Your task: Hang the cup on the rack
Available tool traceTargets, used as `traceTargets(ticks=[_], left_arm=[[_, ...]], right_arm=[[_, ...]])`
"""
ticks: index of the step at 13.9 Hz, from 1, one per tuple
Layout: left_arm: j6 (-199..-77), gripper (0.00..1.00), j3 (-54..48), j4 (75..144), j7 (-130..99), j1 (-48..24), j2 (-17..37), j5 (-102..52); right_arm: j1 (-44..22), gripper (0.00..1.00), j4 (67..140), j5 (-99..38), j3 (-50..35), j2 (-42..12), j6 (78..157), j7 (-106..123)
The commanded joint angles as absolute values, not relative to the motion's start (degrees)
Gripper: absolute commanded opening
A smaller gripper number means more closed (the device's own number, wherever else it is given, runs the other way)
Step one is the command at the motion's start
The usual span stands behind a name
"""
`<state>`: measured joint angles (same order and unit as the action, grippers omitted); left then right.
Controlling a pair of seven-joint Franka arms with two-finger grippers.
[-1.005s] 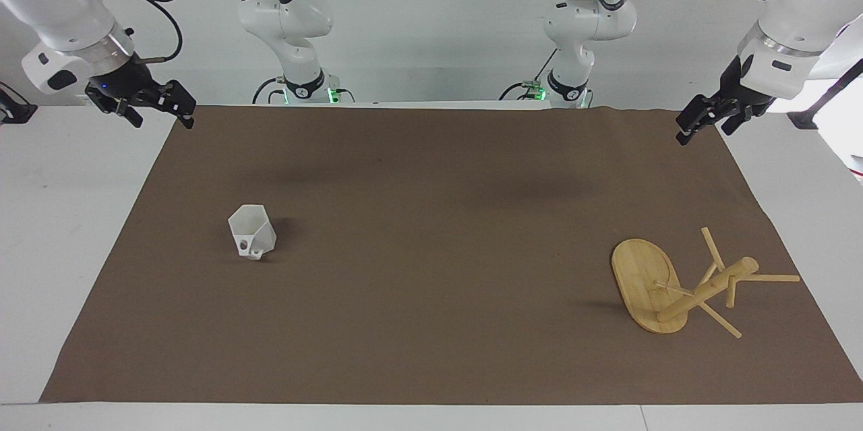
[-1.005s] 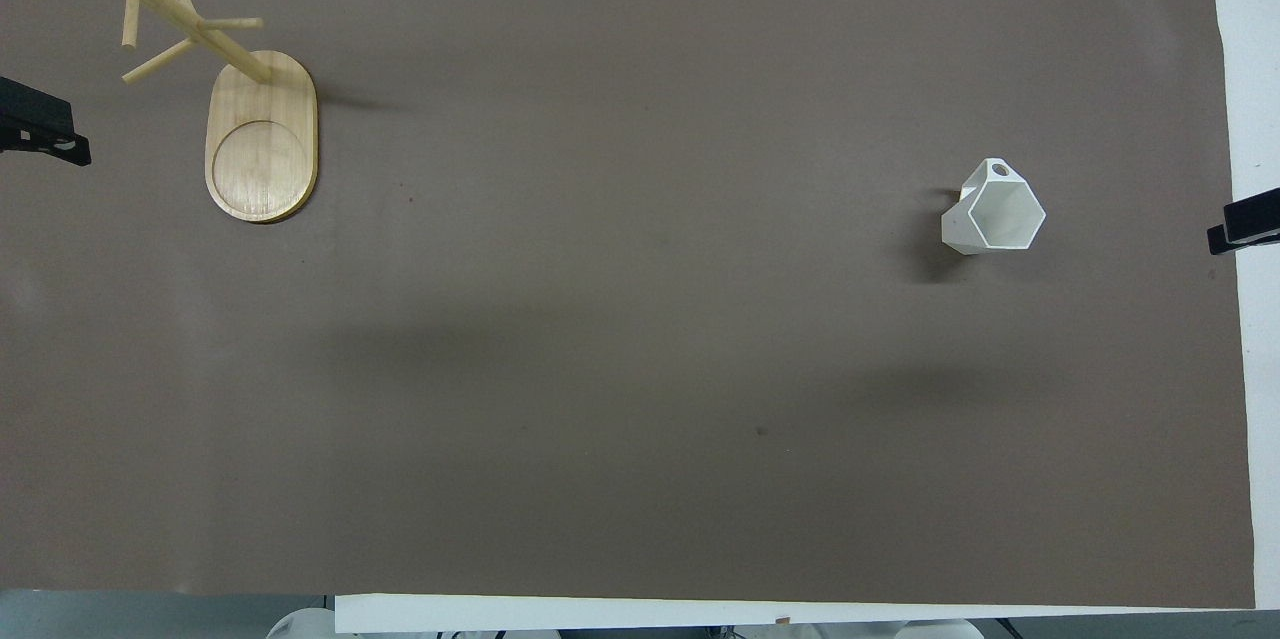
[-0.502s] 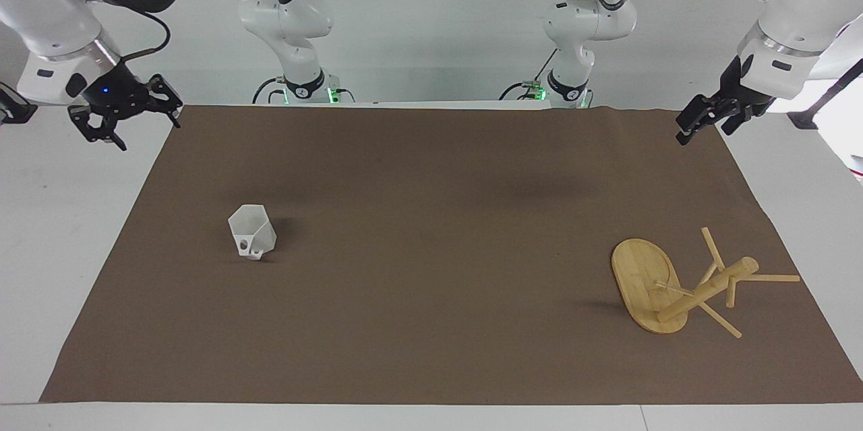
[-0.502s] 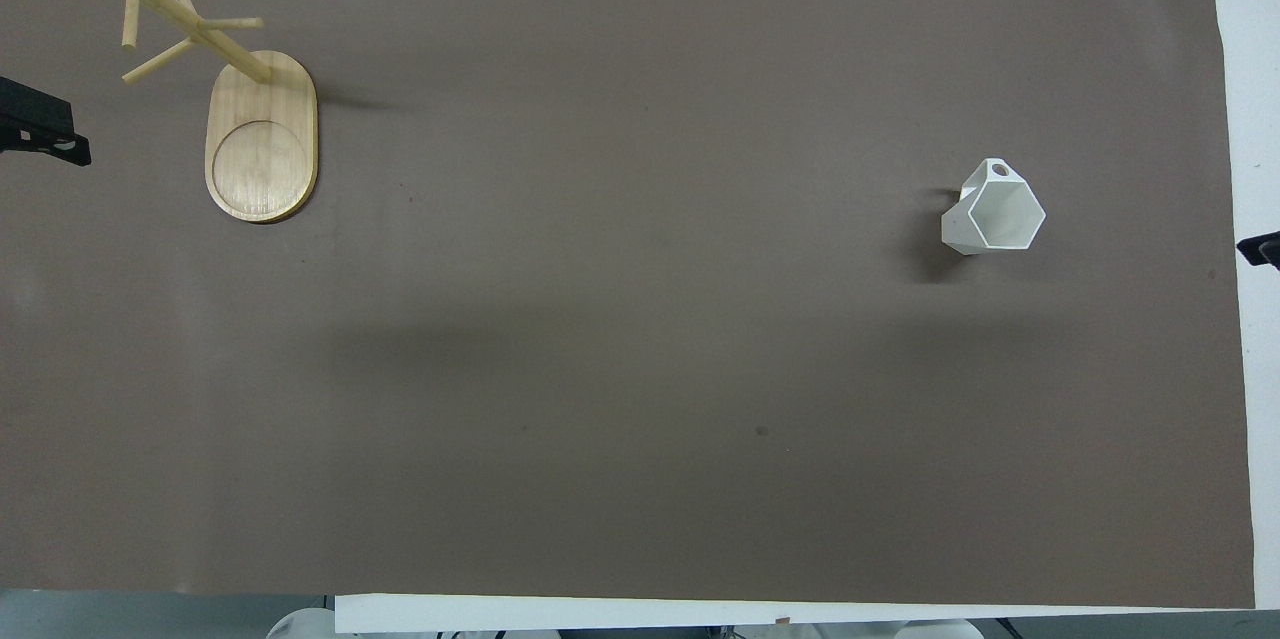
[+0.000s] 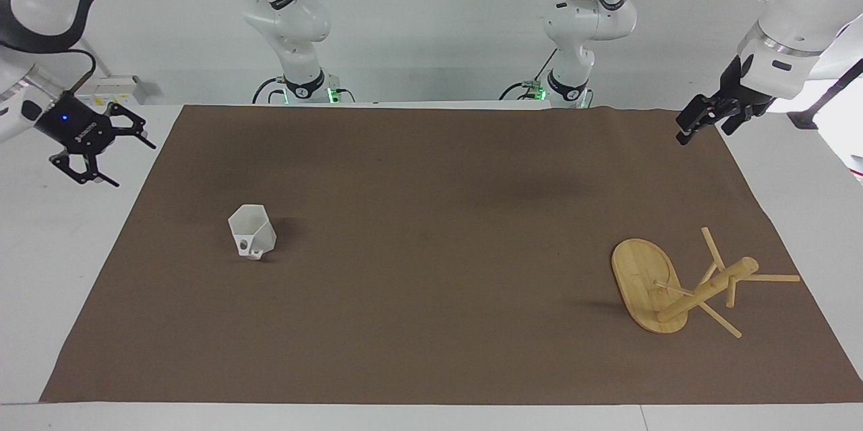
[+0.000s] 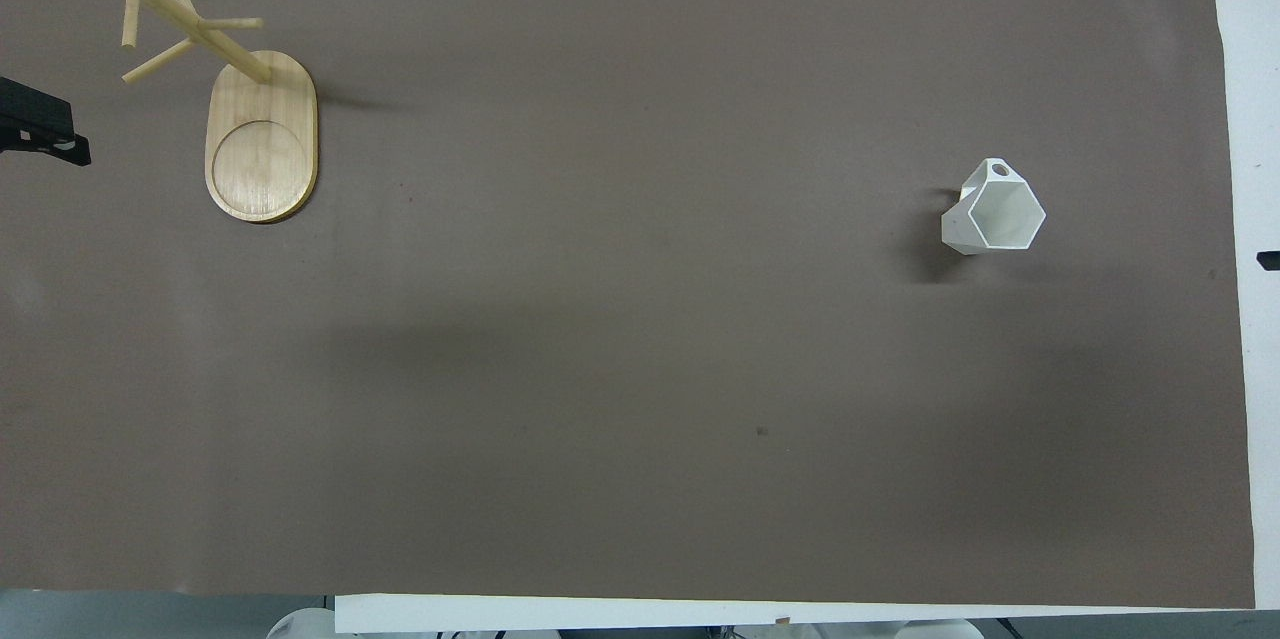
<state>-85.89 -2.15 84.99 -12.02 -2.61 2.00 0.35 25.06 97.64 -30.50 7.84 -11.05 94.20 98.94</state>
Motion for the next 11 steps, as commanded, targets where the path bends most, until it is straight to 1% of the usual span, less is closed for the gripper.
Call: traceTargets(ticks=[1,3,6,8,9,11], left_arm=[[-85.52,0.99,-2.29,86.13,-12.48,-2.02,0.79,-0.18],[-85.52,0.99,-2.29,86.13,-12.39,-2.11,0.79,-0.18],[-85.52,0.99,-2.29,86.13,-12.39,-2.02,0.79,-0.17],[-85.52,0.99,-2.29,86.13,-12.39,-2.11,0.79,-0.18],[-85.52,0.99,-2.29,86.13,-12.39,-2.11,0.79,-0.18],[-85.52,0.99,-2.29,86.13,-12.39,-2.11,0.79,-0.18]], right_arm=[[28.99,1.00,97.12,-42.58,7.21,-18.42,88.98,111.32],[30.85,1.00,97.12,-49.19,6.95,-22.92,84.84,119.48],[31.11,1.00,97.99,-56.05,6.94,-26.01,81.05,126.73],[31.12,1.00,98.70,-65.25,6.68,-34.41,75.00,131.63],[30.77,1.00,98.44,-67.30,6.68,-37.32,74.10,132.97],[31.02,1.00,97.56,-65.66,6.68,-37.44,73.91,132.98]])
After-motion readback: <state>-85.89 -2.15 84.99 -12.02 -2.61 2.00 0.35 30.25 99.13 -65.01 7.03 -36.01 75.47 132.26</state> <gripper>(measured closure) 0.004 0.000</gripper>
